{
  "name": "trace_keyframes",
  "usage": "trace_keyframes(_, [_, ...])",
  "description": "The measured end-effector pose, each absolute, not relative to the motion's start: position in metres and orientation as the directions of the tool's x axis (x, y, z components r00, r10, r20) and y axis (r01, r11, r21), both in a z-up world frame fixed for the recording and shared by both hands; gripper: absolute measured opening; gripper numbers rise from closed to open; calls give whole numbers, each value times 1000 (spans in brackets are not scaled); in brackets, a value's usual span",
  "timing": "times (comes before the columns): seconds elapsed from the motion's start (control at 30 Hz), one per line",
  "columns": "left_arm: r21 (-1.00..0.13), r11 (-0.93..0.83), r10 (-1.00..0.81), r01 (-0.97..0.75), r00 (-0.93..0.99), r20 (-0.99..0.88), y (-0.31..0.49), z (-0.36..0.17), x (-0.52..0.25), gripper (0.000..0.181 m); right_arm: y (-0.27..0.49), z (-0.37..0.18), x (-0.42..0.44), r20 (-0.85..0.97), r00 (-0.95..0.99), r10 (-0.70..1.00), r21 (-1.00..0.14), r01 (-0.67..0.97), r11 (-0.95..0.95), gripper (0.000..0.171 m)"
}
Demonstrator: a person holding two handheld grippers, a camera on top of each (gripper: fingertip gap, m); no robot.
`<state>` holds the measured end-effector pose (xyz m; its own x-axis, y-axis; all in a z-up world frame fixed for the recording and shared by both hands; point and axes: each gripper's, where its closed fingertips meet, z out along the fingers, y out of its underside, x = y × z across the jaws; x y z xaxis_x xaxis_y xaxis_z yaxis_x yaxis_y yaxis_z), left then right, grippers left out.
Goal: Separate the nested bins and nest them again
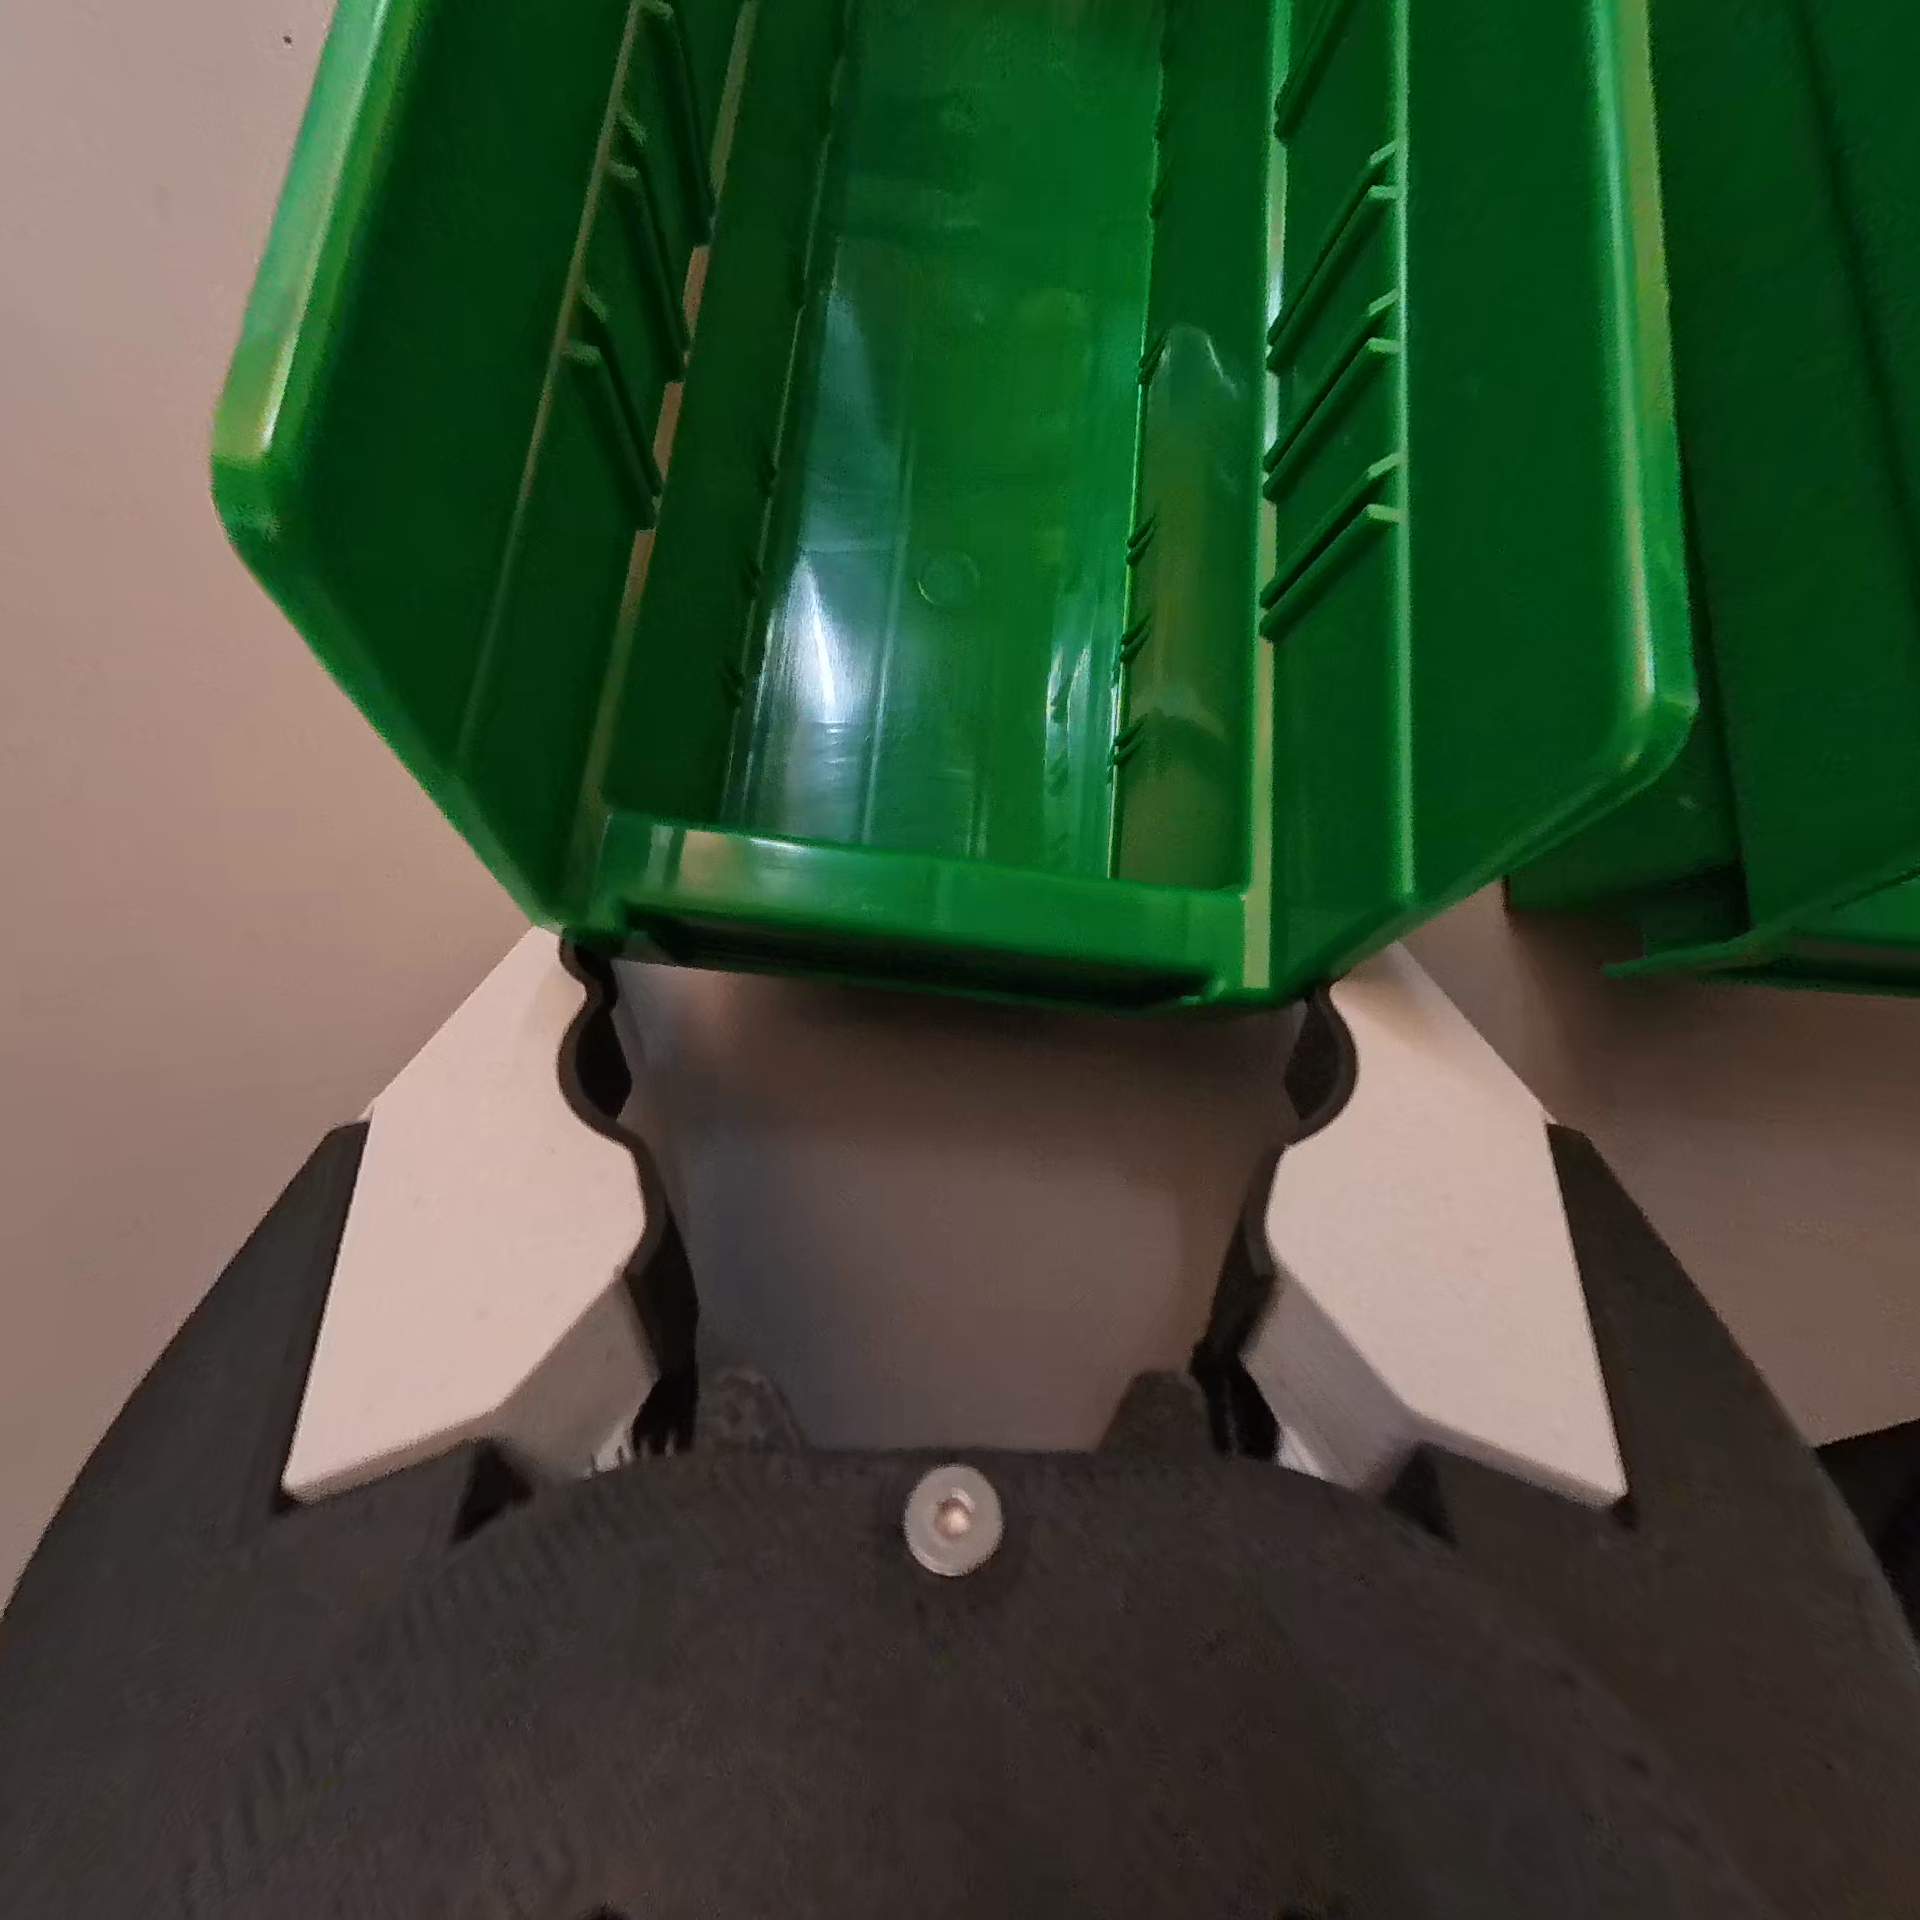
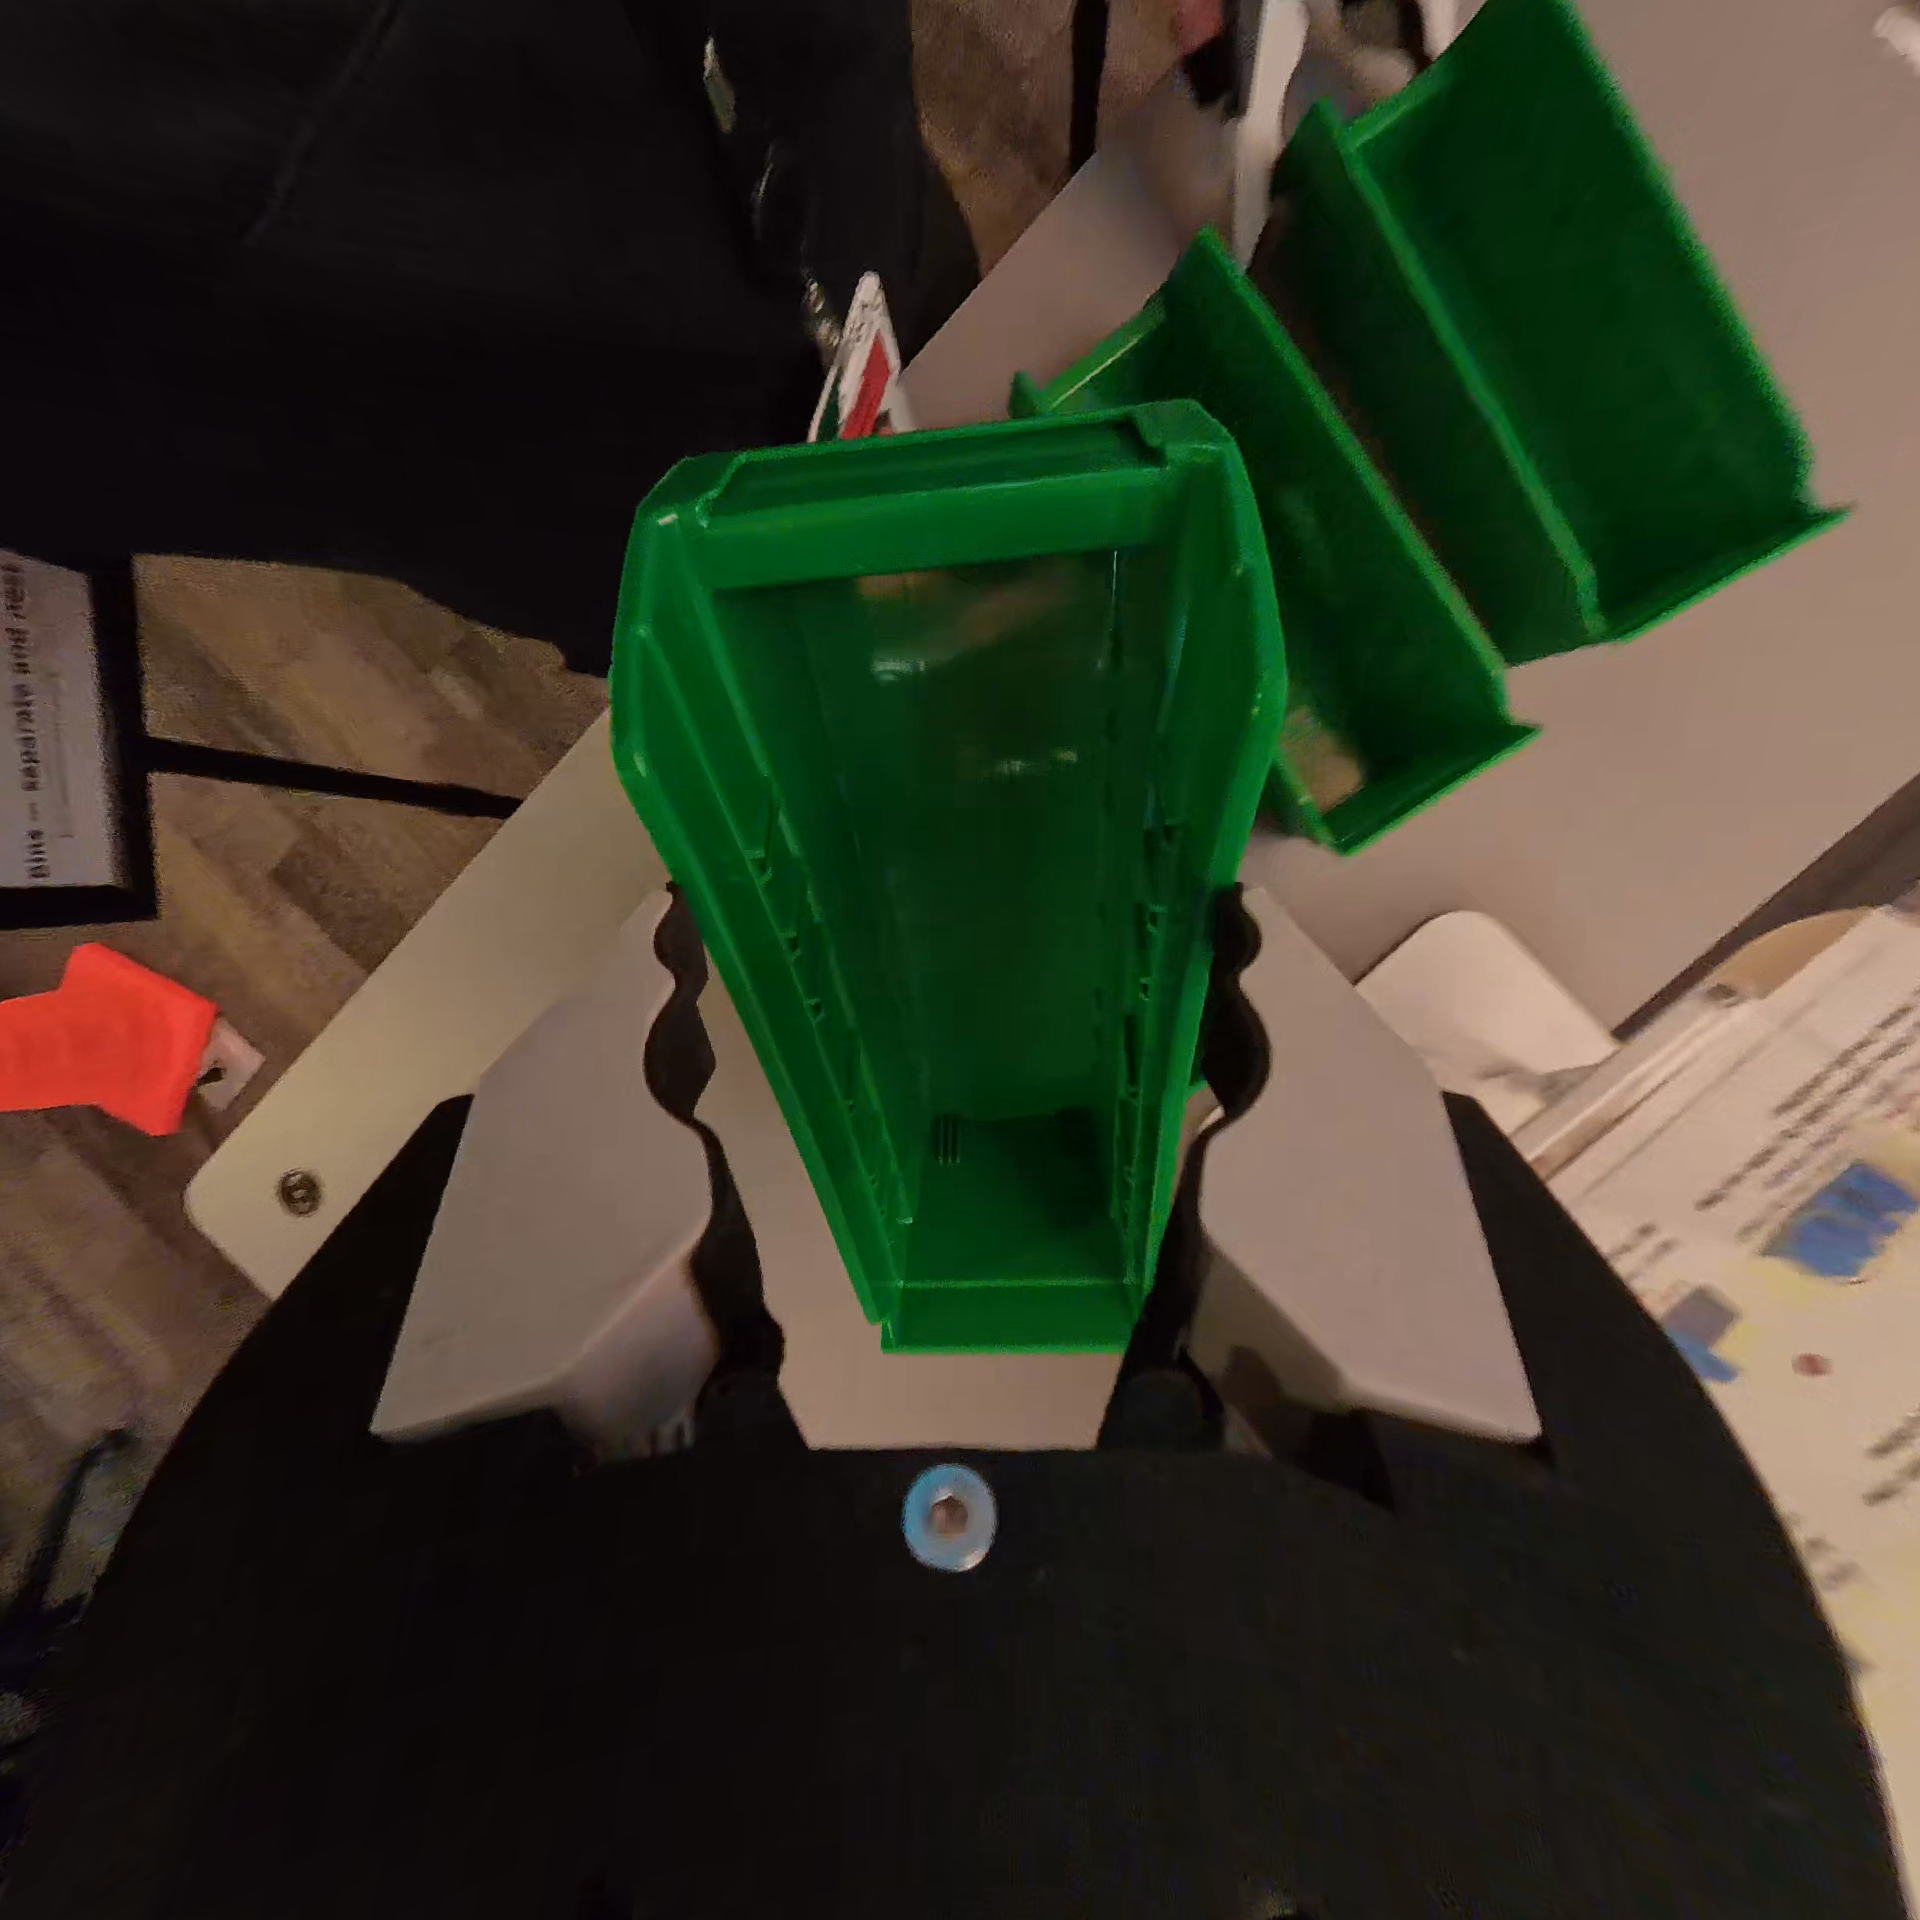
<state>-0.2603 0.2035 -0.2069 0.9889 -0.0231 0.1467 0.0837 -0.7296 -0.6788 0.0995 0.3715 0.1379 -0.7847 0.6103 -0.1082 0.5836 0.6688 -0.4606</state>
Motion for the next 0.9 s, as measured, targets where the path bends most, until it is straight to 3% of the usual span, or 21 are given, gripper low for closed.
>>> trace_keyframes(0.3, [-669,-735,13,108,989,145,211,-207,-255,129,342,42,174,-178,-810,559,-257,587,768,96])
trace_keyframes(0.57, [-669,-731,54,138,988,145,216,-207,-249,129,305,-49,209,-190,-899,395,-49,410,911,96])
trace_keyframes(0.9, [-657,-737,69,155,985,155,219,-209,-245,133,289,-118,233,-158,-953,258,150,235,960,106])
